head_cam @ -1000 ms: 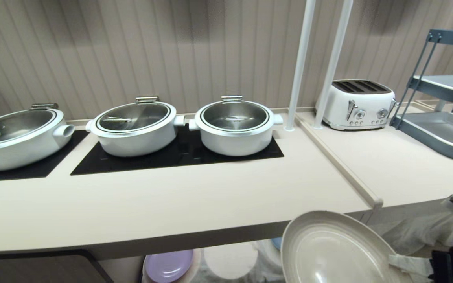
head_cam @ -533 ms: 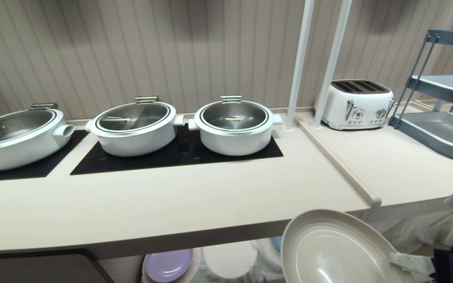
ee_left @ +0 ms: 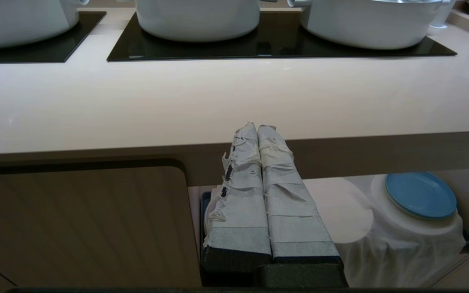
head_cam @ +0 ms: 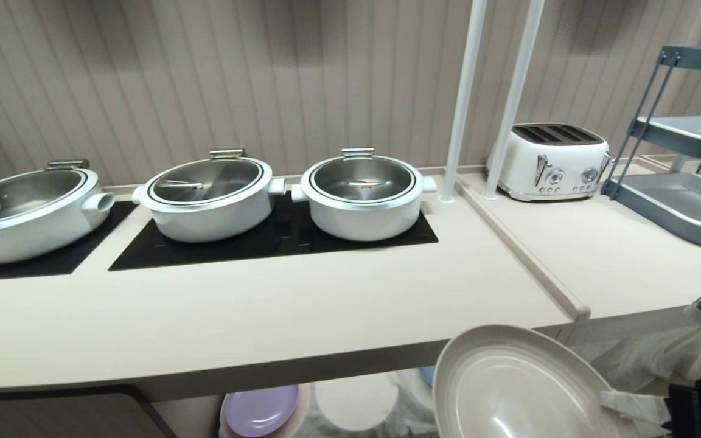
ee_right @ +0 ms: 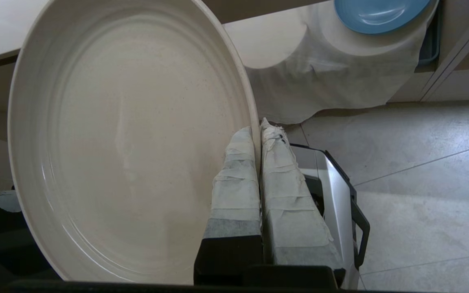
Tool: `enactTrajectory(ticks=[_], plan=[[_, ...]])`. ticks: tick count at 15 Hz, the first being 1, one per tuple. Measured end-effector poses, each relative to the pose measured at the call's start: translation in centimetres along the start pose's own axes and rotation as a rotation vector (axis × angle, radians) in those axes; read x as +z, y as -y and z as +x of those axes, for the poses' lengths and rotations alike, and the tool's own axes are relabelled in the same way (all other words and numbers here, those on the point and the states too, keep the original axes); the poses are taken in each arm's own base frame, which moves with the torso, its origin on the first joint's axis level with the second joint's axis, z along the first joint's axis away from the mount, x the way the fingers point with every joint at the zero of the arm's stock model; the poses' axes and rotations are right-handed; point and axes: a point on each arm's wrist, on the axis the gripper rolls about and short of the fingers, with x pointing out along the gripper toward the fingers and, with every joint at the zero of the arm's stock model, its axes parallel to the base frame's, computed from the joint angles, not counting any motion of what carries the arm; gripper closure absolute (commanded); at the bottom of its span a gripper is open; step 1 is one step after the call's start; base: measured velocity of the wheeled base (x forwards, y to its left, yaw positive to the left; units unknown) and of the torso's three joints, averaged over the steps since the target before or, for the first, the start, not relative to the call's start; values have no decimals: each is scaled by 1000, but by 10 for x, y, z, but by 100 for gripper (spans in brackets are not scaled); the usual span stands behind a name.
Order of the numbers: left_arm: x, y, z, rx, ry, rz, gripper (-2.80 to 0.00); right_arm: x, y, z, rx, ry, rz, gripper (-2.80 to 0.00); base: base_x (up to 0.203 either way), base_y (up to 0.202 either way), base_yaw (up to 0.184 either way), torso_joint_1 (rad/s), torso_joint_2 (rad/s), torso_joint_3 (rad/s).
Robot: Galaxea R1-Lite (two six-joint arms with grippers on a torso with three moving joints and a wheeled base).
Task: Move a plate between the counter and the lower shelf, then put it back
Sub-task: Put the plate
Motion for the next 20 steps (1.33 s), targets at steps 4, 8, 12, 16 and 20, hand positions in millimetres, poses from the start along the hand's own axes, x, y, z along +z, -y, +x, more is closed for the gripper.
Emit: enactTrajectory(ticks=[4,8,12,16,20], plan=[[0,0,0,0,0,0,0,5,-1,1,-1,6,1,0,0,0,0,0,0,0],[0,0,0,0,0,0,0,8,-1,2,-12,-3,8,0,0,0,0,0,0,0],[0,0,0,0,0,0,0,19,-4,7,-15,0,9,0,0,0,0,0,0,0],[0,0,0,0,0,0,0,42,-5,20,-29,1,21,0,0,0,0,0,0,0],[0,0,0,0,0,0,0,70,-5,43,-43,-5,31,0,0,0,0,0,0,0]])
